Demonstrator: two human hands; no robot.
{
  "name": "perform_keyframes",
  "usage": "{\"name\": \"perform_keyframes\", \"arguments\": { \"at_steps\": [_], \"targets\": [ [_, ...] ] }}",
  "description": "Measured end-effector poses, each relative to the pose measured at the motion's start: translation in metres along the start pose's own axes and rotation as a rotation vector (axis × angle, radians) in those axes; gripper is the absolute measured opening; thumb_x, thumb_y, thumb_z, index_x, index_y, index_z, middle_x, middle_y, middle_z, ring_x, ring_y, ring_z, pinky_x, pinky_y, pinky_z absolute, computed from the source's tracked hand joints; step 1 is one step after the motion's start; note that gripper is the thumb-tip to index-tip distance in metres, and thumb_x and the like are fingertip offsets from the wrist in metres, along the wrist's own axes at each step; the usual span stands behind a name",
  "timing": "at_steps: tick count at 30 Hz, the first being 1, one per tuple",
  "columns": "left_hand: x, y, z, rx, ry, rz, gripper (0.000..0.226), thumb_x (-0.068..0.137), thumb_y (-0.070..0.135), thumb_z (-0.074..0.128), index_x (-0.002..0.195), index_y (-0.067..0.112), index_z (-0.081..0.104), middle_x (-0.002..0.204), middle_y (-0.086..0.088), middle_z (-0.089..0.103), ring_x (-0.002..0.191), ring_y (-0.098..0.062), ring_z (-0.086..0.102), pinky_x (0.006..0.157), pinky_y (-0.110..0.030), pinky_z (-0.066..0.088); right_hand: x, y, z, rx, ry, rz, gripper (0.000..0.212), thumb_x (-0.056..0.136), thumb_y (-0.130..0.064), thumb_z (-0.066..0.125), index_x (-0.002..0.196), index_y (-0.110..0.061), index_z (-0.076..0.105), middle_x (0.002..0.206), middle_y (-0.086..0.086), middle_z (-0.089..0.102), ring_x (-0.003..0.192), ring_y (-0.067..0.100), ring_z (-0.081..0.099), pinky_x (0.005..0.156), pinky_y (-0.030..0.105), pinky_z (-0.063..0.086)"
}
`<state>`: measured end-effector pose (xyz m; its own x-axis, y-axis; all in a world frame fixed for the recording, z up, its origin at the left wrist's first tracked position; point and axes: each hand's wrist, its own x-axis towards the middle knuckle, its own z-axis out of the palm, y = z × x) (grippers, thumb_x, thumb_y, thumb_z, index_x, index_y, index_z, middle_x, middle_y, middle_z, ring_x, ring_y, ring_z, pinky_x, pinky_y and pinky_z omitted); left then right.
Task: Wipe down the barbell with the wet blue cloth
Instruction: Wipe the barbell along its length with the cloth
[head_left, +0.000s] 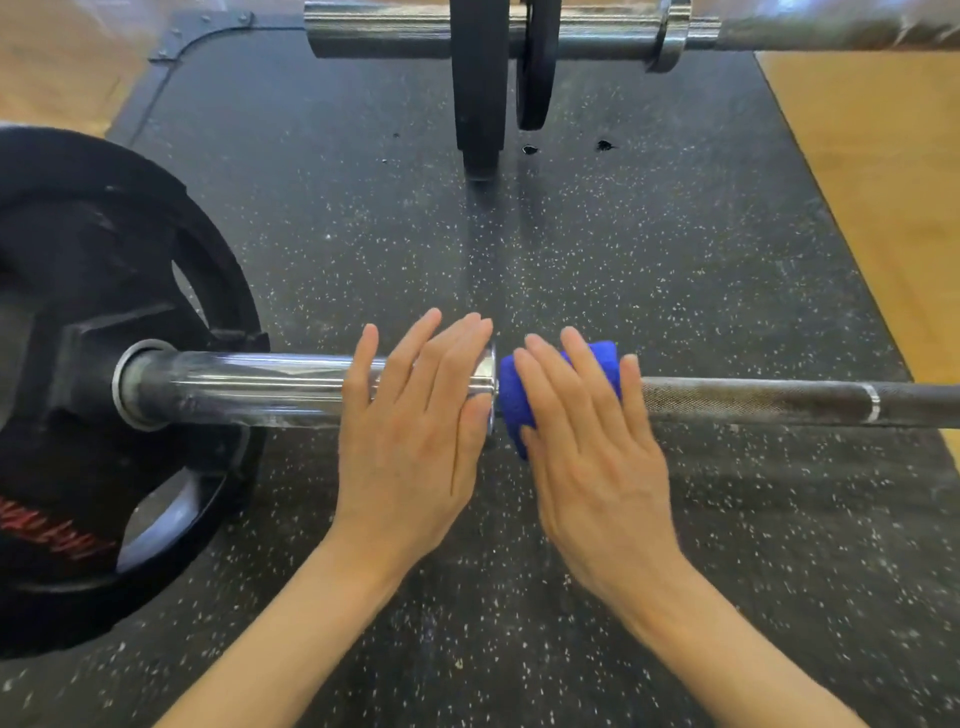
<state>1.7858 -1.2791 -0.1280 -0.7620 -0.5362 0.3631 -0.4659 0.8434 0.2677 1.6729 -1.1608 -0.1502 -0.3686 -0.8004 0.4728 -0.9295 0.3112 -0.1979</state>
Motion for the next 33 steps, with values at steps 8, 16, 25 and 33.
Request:
{"name": "perform_keyframes", "arguments": {
  "at_steps": [8,16,25,33],
  "targets": [
    [0.015,-0.004,0.004,0.058,0.033,0.011,0.055,0.109,0.03,0.015,0.133,0.01,0.06,0.13,-0.002,0.064,0.133,-0.026,0.054,0.123,-0.045,0.015,0.01,-0.013,0.01,0.072,0.044,0.075,0.047,0.101,-0.008,0.04,0.147,-0.001,0.046,0.152,0.011,0.048,0.148,0.03,0.031,0.127,0.043,0.002],
    [0.037,-0.005,0.008,0.037,0.06,-0.029,0.051,0.109,0.027,0.017,0.124,0.012,0.064,0.117,0.001,0.068,0.117,-0.022,0.061,0.122,-0.045,0.019,0.019,0.012,0.006,-0.008,0.049,0.098,0.048,0.103,-0.01,0.043,0.15,-0.002,0.042,0.155,0.011,0.044,0.15,0.03,0.029,0.127,0.044,0.003],
    [0.066,-0.009,0.011,0.036,0.004,-0.105,0.046,0.105,0.022,0.02,0.106,0.018,0.066,0.104,0.006,0.07,0.096,-0.019,0.063,0.118,-0.042,0.023,0.034,0.022,0.015,-0.009,0.061,0.066,0.046,0.106,-0.014,0.038,0.15,-0.002,0.043,0.154,0.01,0.045,0.149,0.03,0.031,0.127,0.044,0.004],
    [0.072,-0.01,0.01,0.005,-0.015,-0.121,0.05,0.104,0.025,0.016,0.103,0.019,0.066,0.105,0.007,0.069,0.094,-0.019,0.062,0.116,-0.04,0.022,0.032,0.042,0.015,-0.112,0.028,-0.052,0.058,0.099,-0.005,0.056,0.153,-0.003,0.033,0.158,0.013,0.039,0.15,0.031,0.027,0.127,0.046,0.005]
  ]
}}
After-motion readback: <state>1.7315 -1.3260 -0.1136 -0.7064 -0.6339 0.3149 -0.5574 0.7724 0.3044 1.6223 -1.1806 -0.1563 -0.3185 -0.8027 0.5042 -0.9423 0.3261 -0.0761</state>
